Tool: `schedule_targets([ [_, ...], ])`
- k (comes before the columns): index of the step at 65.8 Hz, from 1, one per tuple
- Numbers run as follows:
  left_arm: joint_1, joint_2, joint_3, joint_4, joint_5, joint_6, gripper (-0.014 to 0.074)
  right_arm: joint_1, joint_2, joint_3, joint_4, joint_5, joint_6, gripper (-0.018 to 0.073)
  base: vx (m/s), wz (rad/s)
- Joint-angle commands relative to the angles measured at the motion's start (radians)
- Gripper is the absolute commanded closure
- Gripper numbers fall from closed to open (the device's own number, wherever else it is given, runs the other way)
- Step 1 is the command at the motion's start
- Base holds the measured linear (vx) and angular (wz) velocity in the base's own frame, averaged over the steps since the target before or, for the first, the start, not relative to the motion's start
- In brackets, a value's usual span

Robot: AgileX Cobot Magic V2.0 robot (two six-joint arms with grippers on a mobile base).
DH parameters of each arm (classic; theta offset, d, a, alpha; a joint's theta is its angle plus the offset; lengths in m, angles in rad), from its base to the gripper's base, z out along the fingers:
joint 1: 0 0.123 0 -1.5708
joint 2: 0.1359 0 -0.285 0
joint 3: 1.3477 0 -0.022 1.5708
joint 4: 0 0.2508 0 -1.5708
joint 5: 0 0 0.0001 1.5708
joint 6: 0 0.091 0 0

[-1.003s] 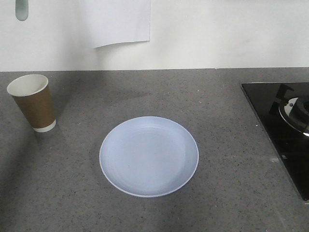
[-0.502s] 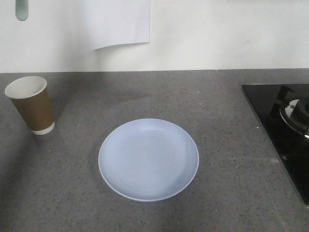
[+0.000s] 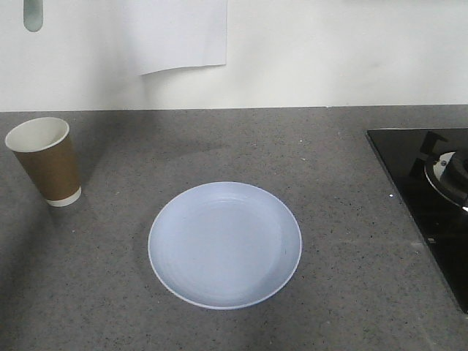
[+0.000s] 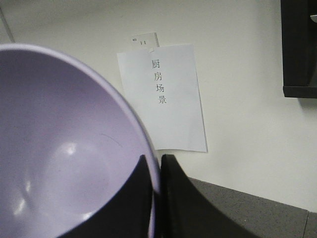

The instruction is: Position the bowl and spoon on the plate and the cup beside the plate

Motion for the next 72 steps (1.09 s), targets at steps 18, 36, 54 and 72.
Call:
schedule_targets([
  [18,-0.005,-0.031,-0.027,-0.027,-0.058,0.0,0.0602,-0.004,-0.023,-0.026,0.076,-0.017,-0.01,0.0564,0.0,0.0],
  [36,-0.005,-0.031,-0.027,-0.027,-0.058,0.0,0.0602,-0.004,-0.023,-0.026,0.076,-0.017,-0.01,0.0564,0.0,0.0],
  [54,-0.005,-0.031,-0.027,-0.027,-0.058,0.0,0.0602,-0.004,-0.023,-0.026,0.076,-0.017,-0.01,0.0564,0.0,0.0],
  [72,-0.005,-0.031,-0.027,-0.027,-0.058,0.0,0.0602,-0.004,-0.023,-0.026,0.076,-0.017,-0.01,0.0564,0.0,0.0],
])
